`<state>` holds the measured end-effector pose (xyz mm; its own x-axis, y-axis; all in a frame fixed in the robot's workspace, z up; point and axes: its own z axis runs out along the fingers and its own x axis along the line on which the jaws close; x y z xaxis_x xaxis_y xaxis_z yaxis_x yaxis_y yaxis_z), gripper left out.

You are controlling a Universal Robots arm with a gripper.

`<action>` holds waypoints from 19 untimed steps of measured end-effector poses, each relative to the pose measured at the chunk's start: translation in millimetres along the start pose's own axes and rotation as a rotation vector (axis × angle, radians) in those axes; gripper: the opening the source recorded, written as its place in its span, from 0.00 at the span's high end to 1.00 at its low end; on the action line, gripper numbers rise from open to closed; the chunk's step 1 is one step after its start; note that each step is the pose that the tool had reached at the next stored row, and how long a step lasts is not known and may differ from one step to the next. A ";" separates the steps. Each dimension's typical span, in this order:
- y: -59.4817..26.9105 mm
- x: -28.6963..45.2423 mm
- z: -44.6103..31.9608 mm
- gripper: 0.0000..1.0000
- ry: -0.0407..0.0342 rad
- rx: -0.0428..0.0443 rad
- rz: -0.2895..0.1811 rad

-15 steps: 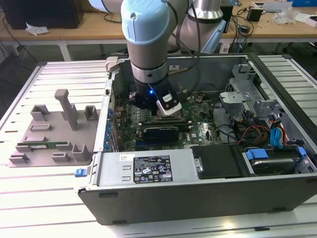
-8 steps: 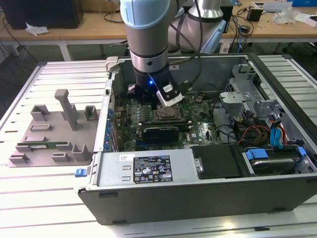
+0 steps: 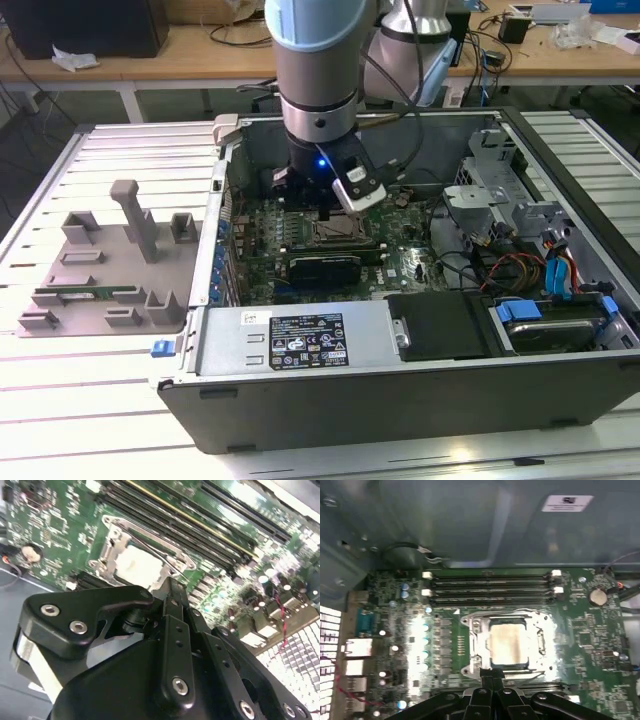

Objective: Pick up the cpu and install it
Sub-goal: 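Install the second cpu locking lever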

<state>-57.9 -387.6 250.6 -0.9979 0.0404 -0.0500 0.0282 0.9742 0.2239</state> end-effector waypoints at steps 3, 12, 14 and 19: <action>0.2 -7.1 0.5 0.89 -0.0001 0.0178 0.006; -7.7 -8.7 14.0 0.89 -0.0019 0.0304 0.020; -9.1 -4.9 18.7 0.89 -0.0020 0.0305 0.020; -13.4 12.9 34.1 0.89 -0.0028 0.0305 0.024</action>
<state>-69.2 -392.6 213.8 -0.9968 0.0649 -0.0477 0.0544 0.9792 0.1953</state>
